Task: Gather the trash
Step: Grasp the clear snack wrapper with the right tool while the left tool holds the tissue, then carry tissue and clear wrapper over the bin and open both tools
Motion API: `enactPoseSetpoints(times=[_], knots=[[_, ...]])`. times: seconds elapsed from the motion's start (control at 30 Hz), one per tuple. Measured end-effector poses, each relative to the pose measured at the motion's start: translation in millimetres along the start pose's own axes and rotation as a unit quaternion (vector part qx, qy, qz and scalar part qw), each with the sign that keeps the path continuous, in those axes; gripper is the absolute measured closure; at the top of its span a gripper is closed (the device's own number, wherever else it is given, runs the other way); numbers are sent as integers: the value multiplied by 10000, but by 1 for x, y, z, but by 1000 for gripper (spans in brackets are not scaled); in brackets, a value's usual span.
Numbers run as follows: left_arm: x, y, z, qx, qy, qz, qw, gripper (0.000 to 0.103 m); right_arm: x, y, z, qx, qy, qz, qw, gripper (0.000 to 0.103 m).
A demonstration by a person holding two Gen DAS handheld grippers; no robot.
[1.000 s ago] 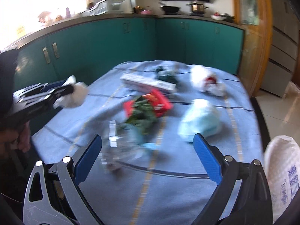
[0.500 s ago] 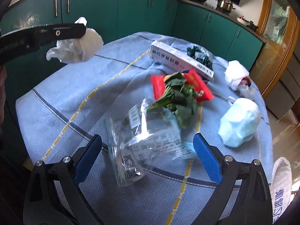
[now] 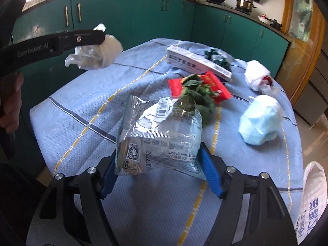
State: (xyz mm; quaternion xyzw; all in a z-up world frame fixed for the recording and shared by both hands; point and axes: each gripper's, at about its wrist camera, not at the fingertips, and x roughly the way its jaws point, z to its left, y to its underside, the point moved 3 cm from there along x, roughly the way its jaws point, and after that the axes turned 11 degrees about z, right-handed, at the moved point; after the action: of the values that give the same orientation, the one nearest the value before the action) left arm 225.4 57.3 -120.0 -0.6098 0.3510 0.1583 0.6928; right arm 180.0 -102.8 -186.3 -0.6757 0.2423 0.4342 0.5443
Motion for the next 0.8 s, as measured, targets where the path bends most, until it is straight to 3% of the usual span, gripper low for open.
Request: enactPoseSetpoints(times=[0.4,0.6,0.8], knots=[[-2,9,-24,166,-5,15,9999,63,-50,36,-47,971,-183,-534,9937,32],[-9,9,-47,189,-99,-57,9998,63,-92,49,-74,1089,185,-893,9899,32],[-35,-9,-99,316,52,-573,9978,63,-141,76,-131,1566,843,-1243,9762,32]])
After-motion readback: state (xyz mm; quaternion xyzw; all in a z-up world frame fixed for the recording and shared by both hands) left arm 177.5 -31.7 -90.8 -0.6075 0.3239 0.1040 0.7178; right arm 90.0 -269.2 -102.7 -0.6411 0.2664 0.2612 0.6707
